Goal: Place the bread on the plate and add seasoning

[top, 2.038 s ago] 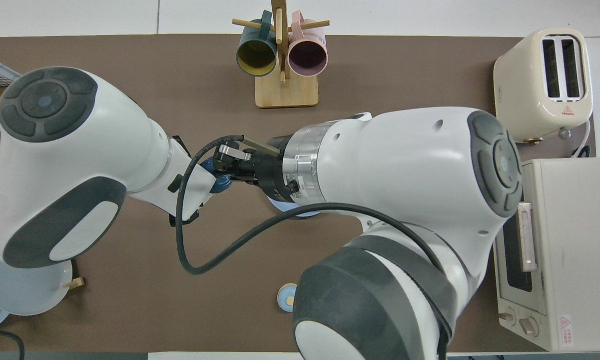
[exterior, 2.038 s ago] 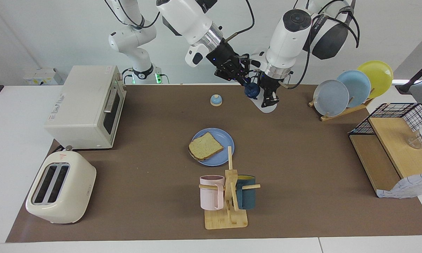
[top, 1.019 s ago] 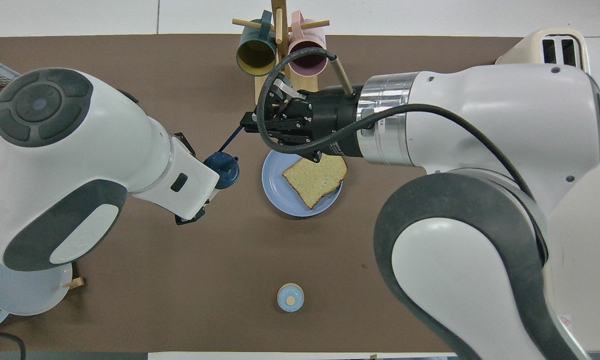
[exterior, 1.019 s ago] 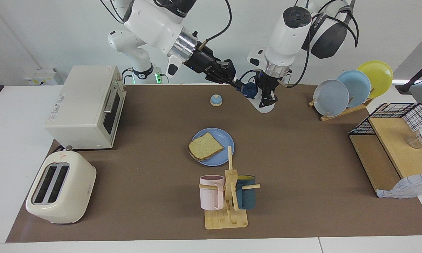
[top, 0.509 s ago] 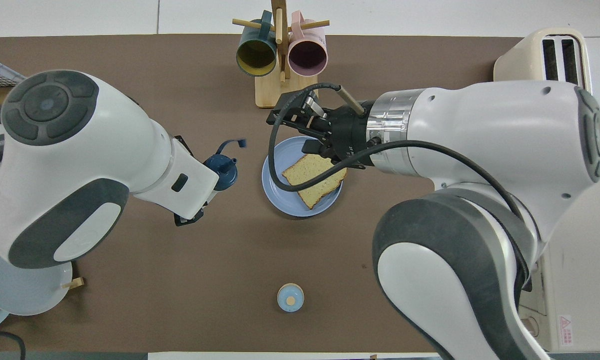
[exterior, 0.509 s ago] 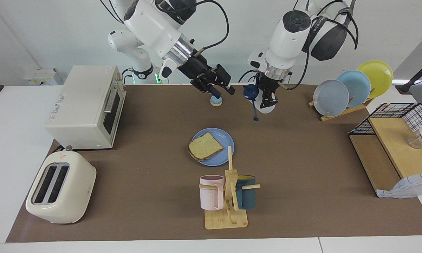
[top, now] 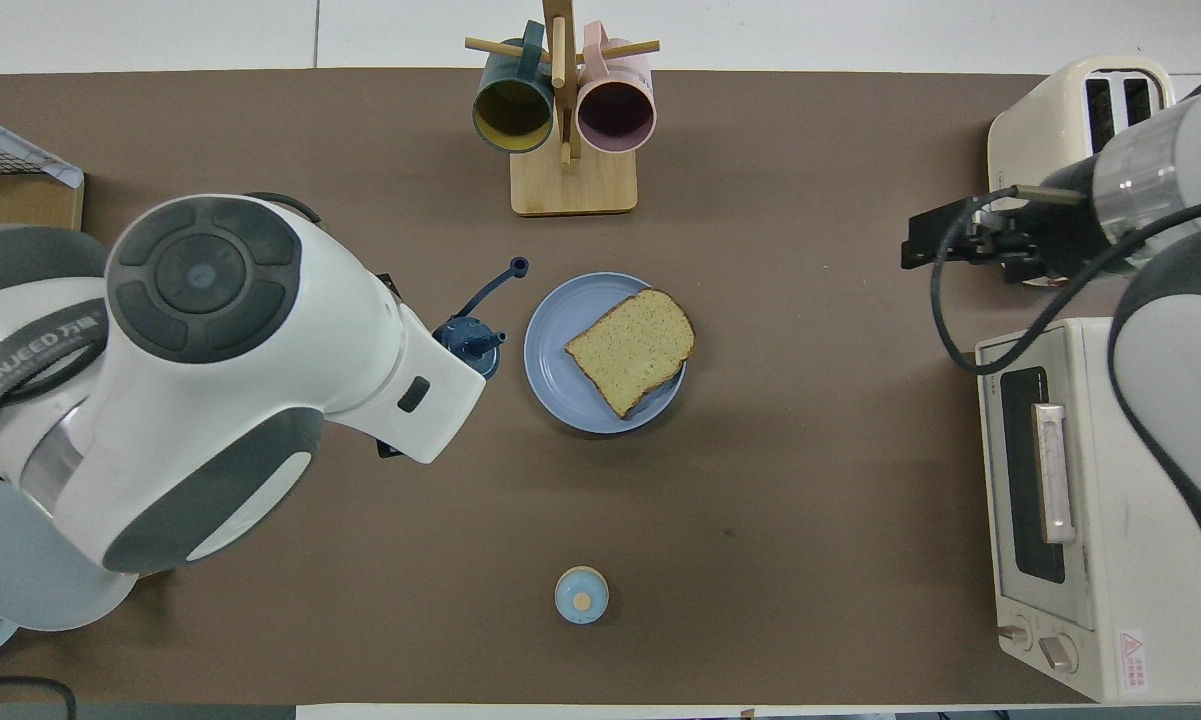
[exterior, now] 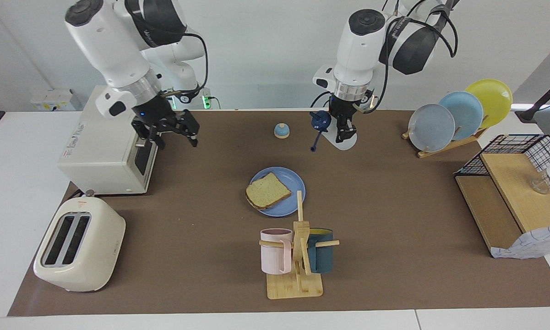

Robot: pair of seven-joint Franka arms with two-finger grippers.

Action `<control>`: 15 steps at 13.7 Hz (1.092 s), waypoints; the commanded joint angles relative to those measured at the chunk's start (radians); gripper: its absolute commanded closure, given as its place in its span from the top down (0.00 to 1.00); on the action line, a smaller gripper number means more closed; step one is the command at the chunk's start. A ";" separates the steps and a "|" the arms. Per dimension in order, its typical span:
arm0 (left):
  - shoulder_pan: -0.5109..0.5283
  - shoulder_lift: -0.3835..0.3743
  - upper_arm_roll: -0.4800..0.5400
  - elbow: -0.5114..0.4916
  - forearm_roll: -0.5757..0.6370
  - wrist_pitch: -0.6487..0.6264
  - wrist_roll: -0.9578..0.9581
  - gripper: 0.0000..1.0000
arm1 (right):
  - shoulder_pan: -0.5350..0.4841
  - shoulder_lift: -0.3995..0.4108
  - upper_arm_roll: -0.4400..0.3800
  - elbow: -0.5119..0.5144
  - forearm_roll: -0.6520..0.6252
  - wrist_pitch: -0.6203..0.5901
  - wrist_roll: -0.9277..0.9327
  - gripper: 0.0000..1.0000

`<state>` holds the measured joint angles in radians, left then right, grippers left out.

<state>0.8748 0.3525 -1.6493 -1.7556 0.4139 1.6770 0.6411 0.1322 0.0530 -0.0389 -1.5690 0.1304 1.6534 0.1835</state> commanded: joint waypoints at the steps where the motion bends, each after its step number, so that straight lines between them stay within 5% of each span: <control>1: -0.106 -0.036 0.092 -0.024 0.074 0.020 -0.024 0.00 | -0.006 0.051 0.017 0.118 -0.139 -0.130 -0.039 1.00; 4: -0.325 -0.035 0.283 -0.005 0.137 0.018 -0.055 0.00 | -0.087 0.053 0.017 0.100 -0.144 -0.146 -0.186 1.00; 11: -0.776 -0.009 0.687 0.042 0.243 0.012 -0.092 0.00 | -0.077 -0.031 -0.009 -0.002 -0.155 -0.141 -0.216 1.00; 15: -1.116 0.063 1.024 0.138 0.270 -0.015 -0.113 0.00 | -0.106 -0.053 0.016 -0.057 -0.158 -0.087 -0.220 1.00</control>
<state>-0.0781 0.3573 -0.7719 -1.6969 0.6466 1.6912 0.5495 0.0562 0.0125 -0.0490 -1.5936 -0.0069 1.5313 -0.0120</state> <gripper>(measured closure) 0.542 0.000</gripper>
